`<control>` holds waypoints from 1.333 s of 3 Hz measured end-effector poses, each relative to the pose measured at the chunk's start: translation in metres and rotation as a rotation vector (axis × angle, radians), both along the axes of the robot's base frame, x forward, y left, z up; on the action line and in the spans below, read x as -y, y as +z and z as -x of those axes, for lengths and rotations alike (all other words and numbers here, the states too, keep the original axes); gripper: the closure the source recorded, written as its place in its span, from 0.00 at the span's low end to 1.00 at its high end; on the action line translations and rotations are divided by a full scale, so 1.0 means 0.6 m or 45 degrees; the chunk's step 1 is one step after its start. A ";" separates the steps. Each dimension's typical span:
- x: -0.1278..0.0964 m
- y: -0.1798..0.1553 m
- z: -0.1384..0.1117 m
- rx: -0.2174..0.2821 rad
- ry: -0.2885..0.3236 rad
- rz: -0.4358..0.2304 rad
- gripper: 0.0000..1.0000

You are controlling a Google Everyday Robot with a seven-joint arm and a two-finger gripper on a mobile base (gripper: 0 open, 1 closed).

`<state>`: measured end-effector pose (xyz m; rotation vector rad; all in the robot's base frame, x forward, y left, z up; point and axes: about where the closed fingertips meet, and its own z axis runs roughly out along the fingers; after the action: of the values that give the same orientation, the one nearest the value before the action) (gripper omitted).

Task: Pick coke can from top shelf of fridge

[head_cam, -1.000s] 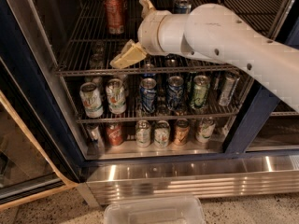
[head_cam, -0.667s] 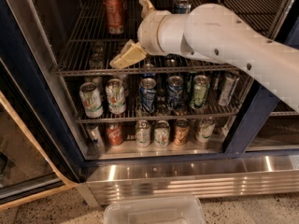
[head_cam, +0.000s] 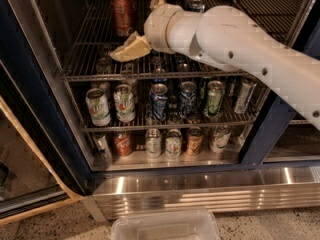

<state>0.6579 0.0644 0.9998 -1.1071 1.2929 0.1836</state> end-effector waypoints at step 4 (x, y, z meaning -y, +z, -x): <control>-0.099 0.091 0.017 0.019 0.184 -0.389 0.00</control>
Offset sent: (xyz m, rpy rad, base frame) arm -0.0032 0.0485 0.0645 0.3134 -0.0644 0.1380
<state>0.6475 0.1235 1.0546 -0.9367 1.1278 0.4647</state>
